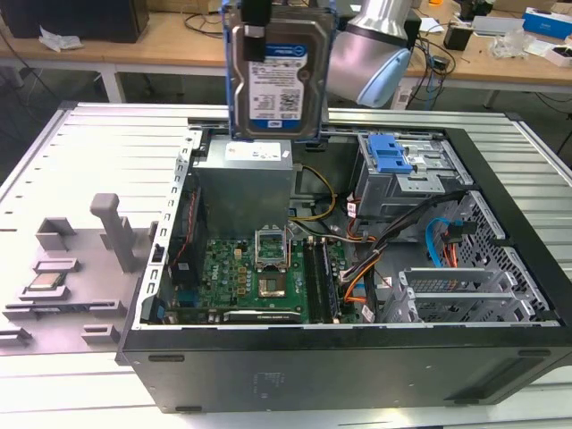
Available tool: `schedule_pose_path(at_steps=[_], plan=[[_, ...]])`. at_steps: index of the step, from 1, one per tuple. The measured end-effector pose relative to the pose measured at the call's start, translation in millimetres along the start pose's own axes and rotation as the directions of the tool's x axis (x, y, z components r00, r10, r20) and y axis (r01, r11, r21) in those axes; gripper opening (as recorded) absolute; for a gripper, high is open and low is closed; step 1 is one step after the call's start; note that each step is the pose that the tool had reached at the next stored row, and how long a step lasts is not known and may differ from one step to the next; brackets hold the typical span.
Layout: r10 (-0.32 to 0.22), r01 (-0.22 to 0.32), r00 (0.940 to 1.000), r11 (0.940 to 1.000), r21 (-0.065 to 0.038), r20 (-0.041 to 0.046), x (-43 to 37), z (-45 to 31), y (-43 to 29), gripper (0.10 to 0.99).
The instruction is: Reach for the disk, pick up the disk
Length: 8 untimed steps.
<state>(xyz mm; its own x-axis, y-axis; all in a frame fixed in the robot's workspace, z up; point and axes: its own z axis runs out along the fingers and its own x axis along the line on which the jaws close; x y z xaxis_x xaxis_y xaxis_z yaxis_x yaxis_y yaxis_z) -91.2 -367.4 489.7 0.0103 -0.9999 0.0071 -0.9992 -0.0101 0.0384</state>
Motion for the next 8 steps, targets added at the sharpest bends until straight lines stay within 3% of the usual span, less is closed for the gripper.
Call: schedule_pose_path(at_steps=[2,8], plan=[[0.0,0.0,1.0,1.0,0.0,0.0,-0.1,-0.8,-20.0,0.369],[0.0,0.0,1.0,1.0,0.0,-0.0001,-0.3,-2.0,-51.4,0.369]])
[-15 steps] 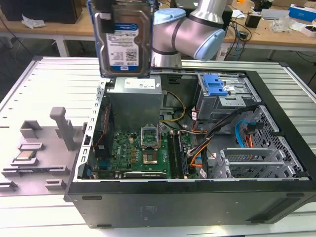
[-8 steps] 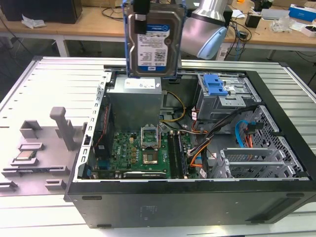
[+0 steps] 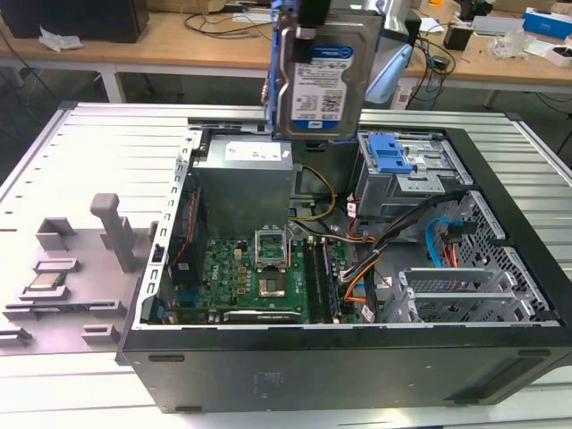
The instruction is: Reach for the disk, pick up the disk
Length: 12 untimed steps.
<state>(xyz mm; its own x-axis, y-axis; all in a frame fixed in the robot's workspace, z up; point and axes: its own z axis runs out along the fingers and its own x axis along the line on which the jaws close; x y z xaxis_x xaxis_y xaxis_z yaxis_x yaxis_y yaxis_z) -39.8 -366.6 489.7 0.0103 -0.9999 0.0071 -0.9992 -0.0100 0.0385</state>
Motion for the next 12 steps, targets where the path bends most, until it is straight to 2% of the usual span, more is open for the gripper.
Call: schedule_pose_path(at_steps=[1,4,8,9,10,11,12], plan=[[0.0,0.0,1.0,1.0,0.0,0.0,-0.1,-0.2,-4.4,0.369],[0.0,0.0,1.0,1.0,0.0,0.0001,-0.3,-1.2,-32.5,0.369],[0.0,0.0,1.0,1.0,0.0,0.0001,-0.5,-1.8,-49.1,0.369],[0.0,0.0,1.0,1.0,0.0,0.0,-0.6,-2.3,-60.1,0.369],[0.0,0.0,1.0,1.0,0.0,0.0001,-0.6,-2.5,-66.8,0.369],[0.0,0.0,1.0,1.0,0.0,0.0001,-0.6,-2.7,-71.9,0.369],[0.0,0.0,1.0,1.0,0.0,0.0001,-0.6,-2.8,-73.8,0.369]])
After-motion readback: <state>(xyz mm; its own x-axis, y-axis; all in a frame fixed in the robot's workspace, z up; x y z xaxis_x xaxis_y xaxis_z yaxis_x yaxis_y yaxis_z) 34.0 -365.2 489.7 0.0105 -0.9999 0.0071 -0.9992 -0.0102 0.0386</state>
